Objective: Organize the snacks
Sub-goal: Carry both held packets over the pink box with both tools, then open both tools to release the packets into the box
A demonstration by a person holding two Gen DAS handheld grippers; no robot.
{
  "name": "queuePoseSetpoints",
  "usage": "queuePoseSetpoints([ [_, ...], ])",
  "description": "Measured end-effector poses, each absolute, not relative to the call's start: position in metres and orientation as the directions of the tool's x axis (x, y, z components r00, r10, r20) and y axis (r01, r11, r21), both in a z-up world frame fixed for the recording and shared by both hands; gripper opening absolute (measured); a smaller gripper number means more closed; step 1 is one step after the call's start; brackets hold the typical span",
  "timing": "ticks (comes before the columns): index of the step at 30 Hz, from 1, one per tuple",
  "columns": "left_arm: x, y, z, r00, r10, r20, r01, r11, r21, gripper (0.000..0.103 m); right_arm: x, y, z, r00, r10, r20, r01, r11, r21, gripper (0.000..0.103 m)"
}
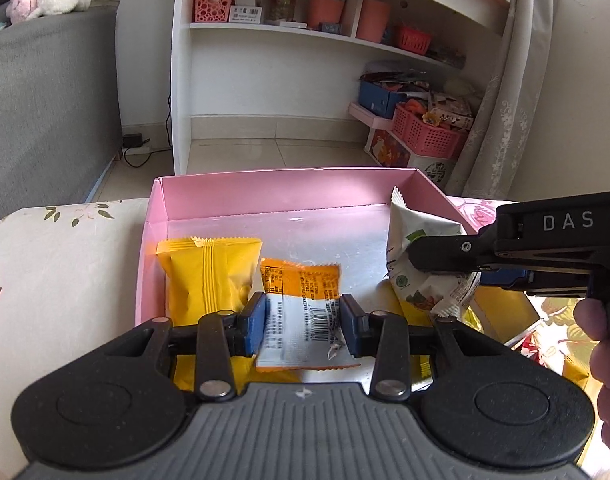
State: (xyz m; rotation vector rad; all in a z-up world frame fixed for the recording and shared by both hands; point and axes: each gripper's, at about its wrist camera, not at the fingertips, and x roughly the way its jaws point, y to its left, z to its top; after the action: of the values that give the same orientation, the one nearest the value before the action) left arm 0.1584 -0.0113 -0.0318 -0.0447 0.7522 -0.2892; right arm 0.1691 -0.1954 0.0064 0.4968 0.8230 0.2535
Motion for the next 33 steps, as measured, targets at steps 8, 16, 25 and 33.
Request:
queuePoseSetpoints([
  [8, 0.159, -0.014, -0.032, 0.684, -0.292, -0.669, 0.265, 0.953, -0.145, 0.035, 0.171, -0.194, 0.007, 0.657, 0.414, -0.631, -0.046, 0.857, 0.514, 0.04],
  [16, 0.154, -0.016, -0.027, 0.67, -0.298, -0.68, 0.287, 0.949, -0.133, 0.052, 0.164, -0.198, 0.018, 0.673, 0.401, -0.622, -0.049, 0.863, 0.503, 0.069],
  [25, 0.138, -0.017, -0.015, 0.667, -0.291, -0.686, 0.298, 0.948, -0.113, 0.079, 0.144, -0.202, 0.038, 0.68, 0.396, -0.617, -0.047, 0.863, 0.503, 0.085],
  [33, 0.123, -0.005, -0.003, 0.659, -0.257, -0.707, 0.259, 0.96, -0.107, 0.089, 0.119, -0.201, 0.057, 0.682, 0.372, -0.63, -0.044, 0.88, 0.473, 0.091],
])
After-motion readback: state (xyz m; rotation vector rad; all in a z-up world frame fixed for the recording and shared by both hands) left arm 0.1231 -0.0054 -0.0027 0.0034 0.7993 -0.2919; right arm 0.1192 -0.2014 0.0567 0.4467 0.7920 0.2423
